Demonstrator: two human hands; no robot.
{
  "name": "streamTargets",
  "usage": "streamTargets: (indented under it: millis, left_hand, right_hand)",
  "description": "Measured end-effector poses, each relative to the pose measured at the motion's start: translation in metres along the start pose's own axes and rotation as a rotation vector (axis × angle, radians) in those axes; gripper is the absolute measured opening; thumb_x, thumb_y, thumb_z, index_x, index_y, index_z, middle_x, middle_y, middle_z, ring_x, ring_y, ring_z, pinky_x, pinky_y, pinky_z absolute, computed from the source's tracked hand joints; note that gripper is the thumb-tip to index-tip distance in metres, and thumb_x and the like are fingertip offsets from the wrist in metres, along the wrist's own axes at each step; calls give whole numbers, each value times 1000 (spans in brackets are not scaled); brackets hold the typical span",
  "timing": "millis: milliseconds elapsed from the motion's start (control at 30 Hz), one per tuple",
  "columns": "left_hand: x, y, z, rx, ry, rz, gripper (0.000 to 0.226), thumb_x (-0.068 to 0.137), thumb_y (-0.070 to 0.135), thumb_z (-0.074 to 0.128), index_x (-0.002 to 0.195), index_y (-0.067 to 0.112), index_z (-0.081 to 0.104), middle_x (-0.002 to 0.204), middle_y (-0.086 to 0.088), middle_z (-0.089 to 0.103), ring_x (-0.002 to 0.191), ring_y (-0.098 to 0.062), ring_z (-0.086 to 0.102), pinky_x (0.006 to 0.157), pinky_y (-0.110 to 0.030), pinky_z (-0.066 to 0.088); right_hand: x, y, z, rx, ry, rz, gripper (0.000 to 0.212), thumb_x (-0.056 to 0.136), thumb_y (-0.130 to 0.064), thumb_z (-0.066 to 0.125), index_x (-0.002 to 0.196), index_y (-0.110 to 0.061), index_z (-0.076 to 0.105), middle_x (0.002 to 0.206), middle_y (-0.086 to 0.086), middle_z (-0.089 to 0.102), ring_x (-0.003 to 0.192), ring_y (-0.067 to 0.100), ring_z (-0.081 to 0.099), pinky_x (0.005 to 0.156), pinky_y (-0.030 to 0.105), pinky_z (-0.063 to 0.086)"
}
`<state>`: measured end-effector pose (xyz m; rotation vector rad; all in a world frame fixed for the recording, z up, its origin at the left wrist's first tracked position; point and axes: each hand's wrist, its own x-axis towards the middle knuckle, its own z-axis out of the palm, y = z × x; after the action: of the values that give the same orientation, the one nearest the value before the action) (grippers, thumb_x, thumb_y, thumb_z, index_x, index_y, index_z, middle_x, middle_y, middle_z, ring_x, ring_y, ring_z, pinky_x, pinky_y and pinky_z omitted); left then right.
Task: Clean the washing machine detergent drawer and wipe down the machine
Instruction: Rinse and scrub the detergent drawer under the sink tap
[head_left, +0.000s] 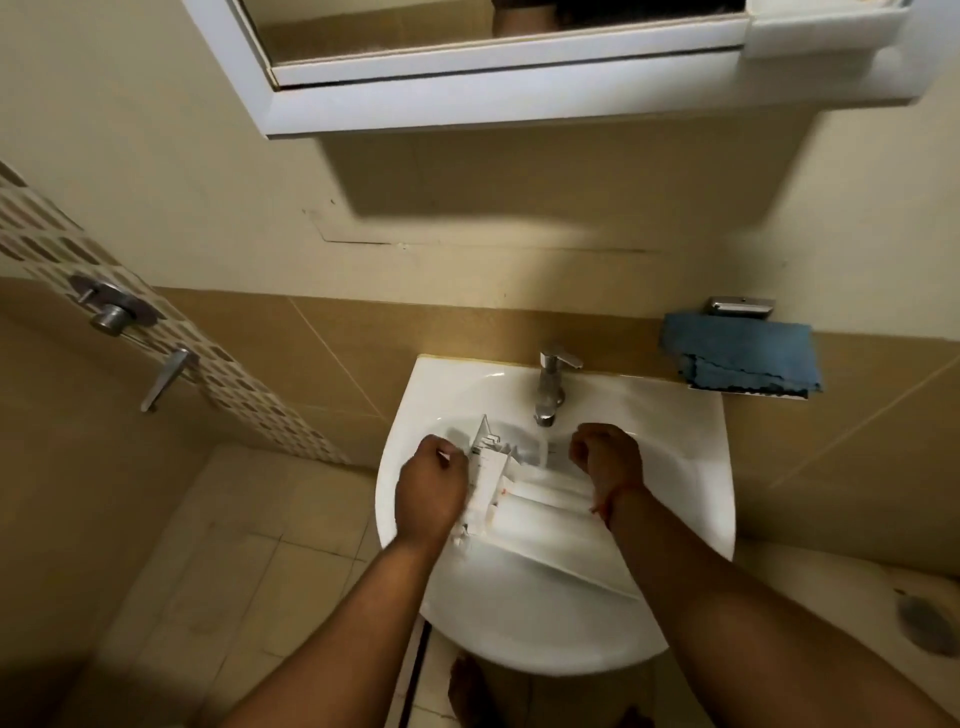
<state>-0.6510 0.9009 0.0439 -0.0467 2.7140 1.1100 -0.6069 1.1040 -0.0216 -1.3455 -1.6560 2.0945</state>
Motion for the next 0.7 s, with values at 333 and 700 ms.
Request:
streamTargets:
  millis: [333, 700]
  left_hand:
    - [61, -37, 29, -93, -582, -205, 67, 94, 53, 54, 148, 19, 31, 138, -9, 54, 119, -26, 56, 101, -38, 47]
    - [81, -46, 67, -136, -484, -89, 35, 103, 37, 41, 117, 12, 61, 102, -8, 67, 90, -23, 65, 82, -40, 56]
  right_hand:
    - [1, 4, 61, 943, -191, 408, 18, 98, 5, 35, 99, 5, 53, 99, 20, 61, 93, 29, 61, 87, 36, 56]
    - [-40, 60, 56, -965, -150, -644, 38, 95, -13, 51, 132, -18, 57, 121, -3, 64, 108, 14, 62, 96, 25, 45]
